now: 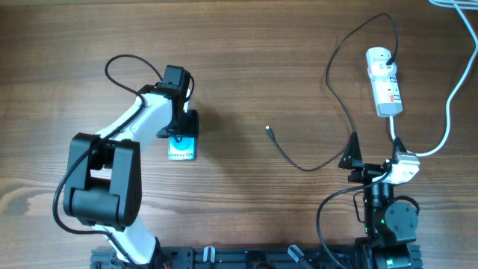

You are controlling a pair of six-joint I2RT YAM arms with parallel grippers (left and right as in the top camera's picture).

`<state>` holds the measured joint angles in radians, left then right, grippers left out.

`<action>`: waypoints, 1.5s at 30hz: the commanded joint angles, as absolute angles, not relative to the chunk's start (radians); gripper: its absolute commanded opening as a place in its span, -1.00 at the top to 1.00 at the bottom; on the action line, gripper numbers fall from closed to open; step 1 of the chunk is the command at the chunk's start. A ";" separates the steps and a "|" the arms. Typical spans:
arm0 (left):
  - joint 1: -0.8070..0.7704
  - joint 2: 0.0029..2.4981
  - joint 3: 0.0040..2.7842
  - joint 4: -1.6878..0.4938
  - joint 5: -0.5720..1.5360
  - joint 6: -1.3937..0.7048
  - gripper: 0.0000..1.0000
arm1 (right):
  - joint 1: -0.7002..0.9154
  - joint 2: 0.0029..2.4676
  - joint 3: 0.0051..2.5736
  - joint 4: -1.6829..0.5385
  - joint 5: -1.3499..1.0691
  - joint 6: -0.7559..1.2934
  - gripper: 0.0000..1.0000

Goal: Plug charger to phone and switch on socket

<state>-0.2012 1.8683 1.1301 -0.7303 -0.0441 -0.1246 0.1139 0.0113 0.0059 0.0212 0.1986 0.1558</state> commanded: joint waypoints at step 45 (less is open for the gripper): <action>-0.200 1.357 1.162 -0.871 0.931 -0.899 0.25 | 0.112 0.160 0.005 0.014 -0.212 0.852 -0.99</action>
